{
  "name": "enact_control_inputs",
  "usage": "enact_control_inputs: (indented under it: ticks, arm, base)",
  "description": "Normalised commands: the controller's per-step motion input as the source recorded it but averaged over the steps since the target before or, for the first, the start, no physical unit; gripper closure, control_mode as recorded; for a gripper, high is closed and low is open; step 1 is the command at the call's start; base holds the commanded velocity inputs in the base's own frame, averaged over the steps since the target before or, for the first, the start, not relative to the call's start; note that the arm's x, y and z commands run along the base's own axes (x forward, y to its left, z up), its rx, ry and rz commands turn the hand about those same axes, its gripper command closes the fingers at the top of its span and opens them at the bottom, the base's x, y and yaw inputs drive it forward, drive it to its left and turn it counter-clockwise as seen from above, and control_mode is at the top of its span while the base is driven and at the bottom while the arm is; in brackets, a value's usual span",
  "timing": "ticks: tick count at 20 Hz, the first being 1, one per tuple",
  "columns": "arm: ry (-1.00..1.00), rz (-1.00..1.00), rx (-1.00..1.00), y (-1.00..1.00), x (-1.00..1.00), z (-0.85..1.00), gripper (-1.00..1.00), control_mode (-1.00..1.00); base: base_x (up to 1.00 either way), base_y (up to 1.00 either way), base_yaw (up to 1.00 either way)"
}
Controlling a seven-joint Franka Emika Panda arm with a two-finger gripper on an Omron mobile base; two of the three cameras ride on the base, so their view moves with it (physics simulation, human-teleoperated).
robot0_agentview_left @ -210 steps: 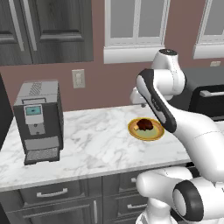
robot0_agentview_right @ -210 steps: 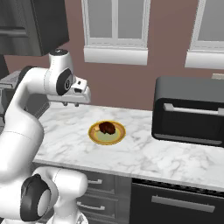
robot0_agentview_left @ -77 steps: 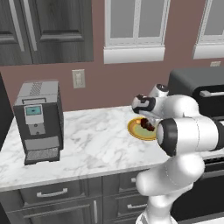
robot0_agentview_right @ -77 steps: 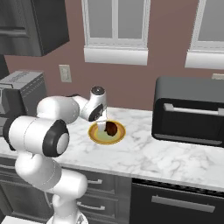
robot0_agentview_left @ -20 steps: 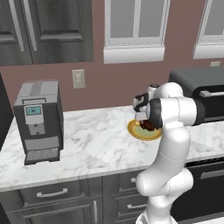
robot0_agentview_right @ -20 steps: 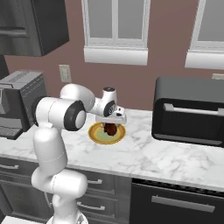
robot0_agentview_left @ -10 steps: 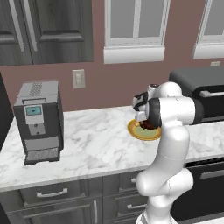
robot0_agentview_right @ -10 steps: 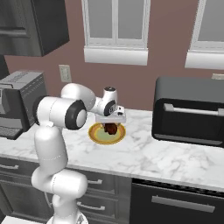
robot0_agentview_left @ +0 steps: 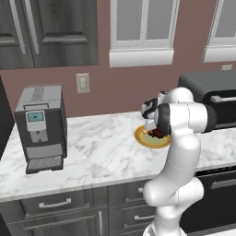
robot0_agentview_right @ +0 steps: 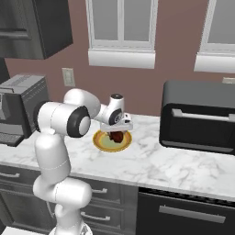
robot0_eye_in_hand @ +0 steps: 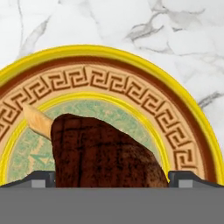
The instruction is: Place the steak on the counter behind the older steak on the same shelf of the fridge to maintain FIFO order. Close the fridge door when finished.
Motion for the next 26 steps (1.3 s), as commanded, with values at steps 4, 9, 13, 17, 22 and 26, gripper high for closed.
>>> enact_control_inputs:
  ticks: [4,9,13,17,22,26]
  arm:
    - [0.05,0.08,-0.04,0.24,-0.5,-1.0,1.0,-1.0]
    - [0.06,0.06,0.0,0.21,-0.12,-0.52,1.0,-1.0]
    - [-0.02,0.01,0.01,0.04,-0.36,-0.04,1.0,-1.0]
    - [-0.2,0.0,0.0,0.03,-0.88,0.64,1.0,-1.0]
    - [-0.27,0.0,0.0,0.33,-0.76,0.96,1.0,-1.0]
    - [-0.14,0.0,0.0,0.41,-0.65,0.83,1.0,-1.0]
  base:
    - [0.0,0.0,0.0]
    - [0.0,0.0,0.0]
    - [0.0,0.0,0.0]
    - [0.0,0.0,0.0]
    - [0.0,0.0,0.0]
    - [0.0,0.0,0.0]
